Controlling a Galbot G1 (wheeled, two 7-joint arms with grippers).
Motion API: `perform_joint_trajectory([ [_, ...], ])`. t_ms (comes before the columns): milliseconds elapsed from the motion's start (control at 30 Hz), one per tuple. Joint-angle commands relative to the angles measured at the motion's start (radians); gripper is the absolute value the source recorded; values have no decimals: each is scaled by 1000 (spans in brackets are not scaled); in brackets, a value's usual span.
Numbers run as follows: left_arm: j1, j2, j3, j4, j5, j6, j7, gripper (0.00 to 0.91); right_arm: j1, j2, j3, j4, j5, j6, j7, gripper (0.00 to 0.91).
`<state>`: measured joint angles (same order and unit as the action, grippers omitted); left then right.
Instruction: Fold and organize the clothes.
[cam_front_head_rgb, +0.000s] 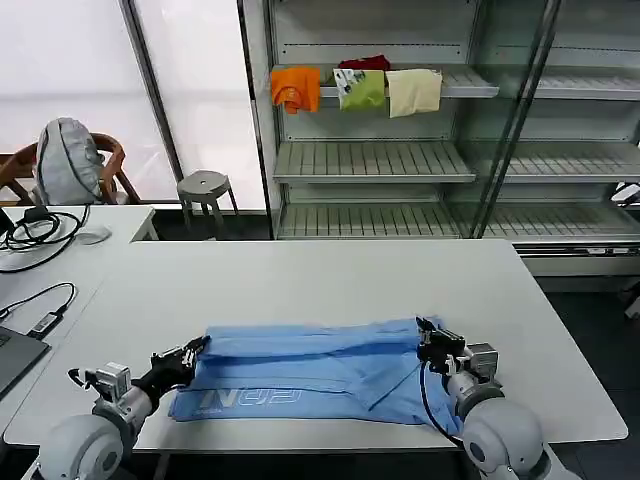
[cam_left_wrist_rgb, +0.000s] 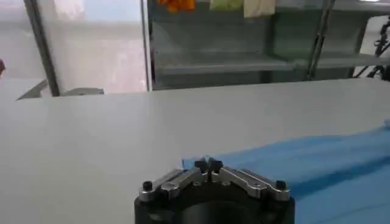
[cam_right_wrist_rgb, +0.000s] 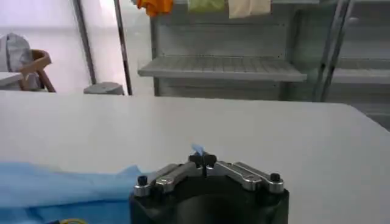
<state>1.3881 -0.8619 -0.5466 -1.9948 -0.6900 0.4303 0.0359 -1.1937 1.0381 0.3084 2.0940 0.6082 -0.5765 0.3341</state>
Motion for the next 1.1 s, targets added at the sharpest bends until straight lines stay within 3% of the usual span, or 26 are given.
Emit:
perform_joint_trajectory([
  [33, 27, 8, -17, -24, 4, 15, -5, 20, -8, -1, 0, -4, -3, 1, -3, 0],
  [167, 26, 12, -16, -6, 12, 20, 0, 20, -9, 1, -5, -3, -3, 1, -4, 0],
  [200, 28, 12, -13, -3, 26, 22, 6, 907, -9, 1, -6, -4, -8, 2, -17, 0],
  [233, 28, 12, -11, -2, 38, 27, 7, 907, -9, 0, -7, -6, -14, 3, -28, 907],
  [667, 23, 9, -54, -77, 8, 8, -71, 907, -22, -14, 34, 13, -38, -1, -44, 907],
  [933, 107, -29, 58, -164, -74, 31, -474, 907, -70, -18, 117, 95, -44, 0, -72, 907],
  [1100, 129, -69, 135, -172, -83, -36, -604, 907, -94, -22, 146, 121, -53, 1, -79, 907],
])
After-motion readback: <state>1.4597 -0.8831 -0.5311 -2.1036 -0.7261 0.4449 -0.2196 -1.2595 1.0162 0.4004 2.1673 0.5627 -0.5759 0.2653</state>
